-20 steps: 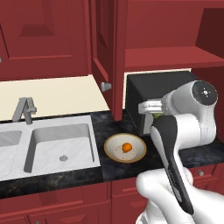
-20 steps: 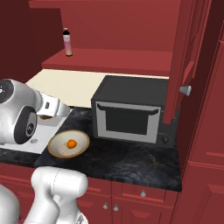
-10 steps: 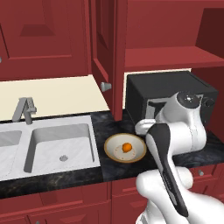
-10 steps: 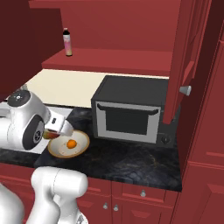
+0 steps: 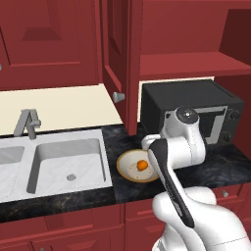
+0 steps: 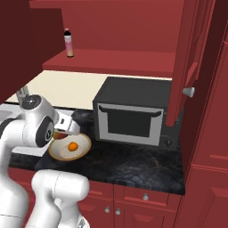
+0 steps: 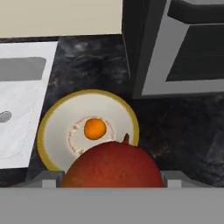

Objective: Open the cabinet. Pick the mango and tangerine from the cabinet and place them into the bowl. Then close the cabinet.

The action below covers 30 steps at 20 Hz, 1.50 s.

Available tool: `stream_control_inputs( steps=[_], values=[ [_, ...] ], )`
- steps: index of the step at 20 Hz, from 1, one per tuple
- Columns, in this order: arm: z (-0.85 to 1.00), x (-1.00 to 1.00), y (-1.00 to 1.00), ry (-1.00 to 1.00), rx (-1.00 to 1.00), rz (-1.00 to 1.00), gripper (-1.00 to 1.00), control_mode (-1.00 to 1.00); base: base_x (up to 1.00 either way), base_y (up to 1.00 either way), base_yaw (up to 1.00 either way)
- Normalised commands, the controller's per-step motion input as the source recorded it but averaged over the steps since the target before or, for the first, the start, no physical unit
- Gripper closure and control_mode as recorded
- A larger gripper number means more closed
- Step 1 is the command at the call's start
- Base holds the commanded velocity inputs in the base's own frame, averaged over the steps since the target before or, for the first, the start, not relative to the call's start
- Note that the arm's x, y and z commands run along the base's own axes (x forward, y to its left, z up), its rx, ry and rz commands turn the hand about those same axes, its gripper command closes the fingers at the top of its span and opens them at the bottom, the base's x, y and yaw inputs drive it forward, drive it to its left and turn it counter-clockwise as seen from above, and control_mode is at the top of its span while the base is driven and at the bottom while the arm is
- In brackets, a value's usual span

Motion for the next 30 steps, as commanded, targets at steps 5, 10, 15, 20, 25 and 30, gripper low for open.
stream_control_inputs(
  steps=[5,10,15,20,25,30],
  values=[
    [-0.67,0.65,0.36,-0.01,0.0,0.0,1.0,-1.0,0.0,0.0,0.0],
    [-0.54,0.61,0.23,0.0,0.04,0.01,1.0,-1.0,0.0,0.0,0.0],
    [-0.22,0.46,0.17,0.09,0.04,0.02,1.0,-1.0,0.0,0.0,0.0],
    [-0.13,0.06,0.18,0.11,0.0,0.01,1.0,-1.0,0.0,0.0,0.0],
    [-0.4,0.15,0.25,0.17,0.0,0.04,1.0,-1.0,0.0,0.0,0.0],
    [-0.4,0.29,0.04,0.14,0.0,0.07,1.0,-1.0,0.0,0.0,0.0]
  ],
)
